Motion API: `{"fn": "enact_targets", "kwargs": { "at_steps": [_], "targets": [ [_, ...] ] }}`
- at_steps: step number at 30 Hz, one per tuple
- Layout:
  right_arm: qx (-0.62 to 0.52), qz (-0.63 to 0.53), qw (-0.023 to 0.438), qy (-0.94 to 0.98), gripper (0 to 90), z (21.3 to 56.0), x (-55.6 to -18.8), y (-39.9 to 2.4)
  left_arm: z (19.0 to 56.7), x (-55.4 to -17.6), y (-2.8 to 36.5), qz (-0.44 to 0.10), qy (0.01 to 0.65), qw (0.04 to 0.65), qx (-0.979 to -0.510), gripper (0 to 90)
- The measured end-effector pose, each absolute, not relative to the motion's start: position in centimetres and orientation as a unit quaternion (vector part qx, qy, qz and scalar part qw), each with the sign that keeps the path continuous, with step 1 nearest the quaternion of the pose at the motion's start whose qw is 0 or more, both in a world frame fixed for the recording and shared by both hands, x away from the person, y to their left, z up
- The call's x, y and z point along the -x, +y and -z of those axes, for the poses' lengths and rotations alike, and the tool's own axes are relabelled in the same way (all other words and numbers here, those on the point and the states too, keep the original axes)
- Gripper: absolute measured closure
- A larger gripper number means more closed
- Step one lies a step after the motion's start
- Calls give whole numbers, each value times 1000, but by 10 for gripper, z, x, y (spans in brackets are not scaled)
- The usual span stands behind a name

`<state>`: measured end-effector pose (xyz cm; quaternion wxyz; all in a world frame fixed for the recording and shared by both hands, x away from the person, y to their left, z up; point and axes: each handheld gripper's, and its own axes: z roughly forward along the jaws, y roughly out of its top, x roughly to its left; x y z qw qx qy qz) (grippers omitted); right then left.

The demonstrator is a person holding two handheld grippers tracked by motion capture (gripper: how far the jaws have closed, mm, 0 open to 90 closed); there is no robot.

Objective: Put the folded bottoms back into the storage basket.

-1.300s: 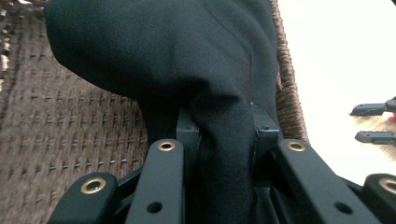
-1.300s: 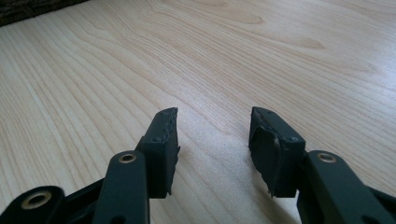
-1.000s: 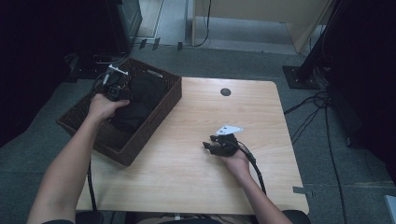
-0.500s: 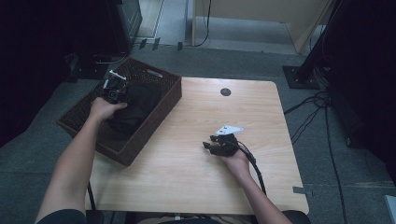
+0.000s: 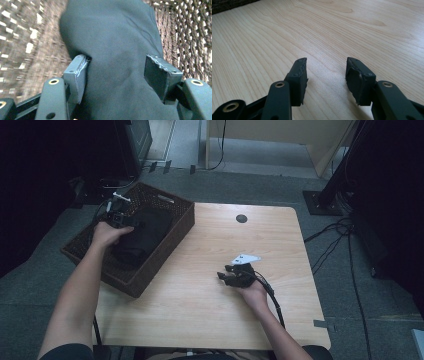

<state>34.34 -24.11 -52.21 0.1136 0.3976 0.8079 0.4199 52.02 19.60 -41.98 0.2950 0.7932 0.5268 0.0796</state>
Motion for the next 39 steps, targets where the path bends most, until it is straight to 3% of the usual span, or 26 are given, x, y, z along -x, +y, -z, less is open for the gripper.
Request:
{"fn": "enact_targets", "kwargs": {
  "at_steps": [2,5,10,13,25,39],
  "targets": [
    [-397,-420,114,808,519,522,-343,-241,413,-518,201,-89,527,310,-786,365],
    [-397,-420,114,808,519,522,-343,-241,407,-514,204,-95,525,326,-781,444],
    [-398,-420,114,808,521,522,-343,-241,406,-511,195,-103,507,320,-794,583],
    [-398,-420,114,808,521,522,-343,-241,418,-515,187,-101,512,299,-799,616],
    [-398,-420,114,807,524,522,-343,-241,452,-521,175,-96,511,261,-814,420],
    [-399,-418,115,808,528,522,-343,-241,451,-516,171,-87,507,250,-820,401]
  ]
}}
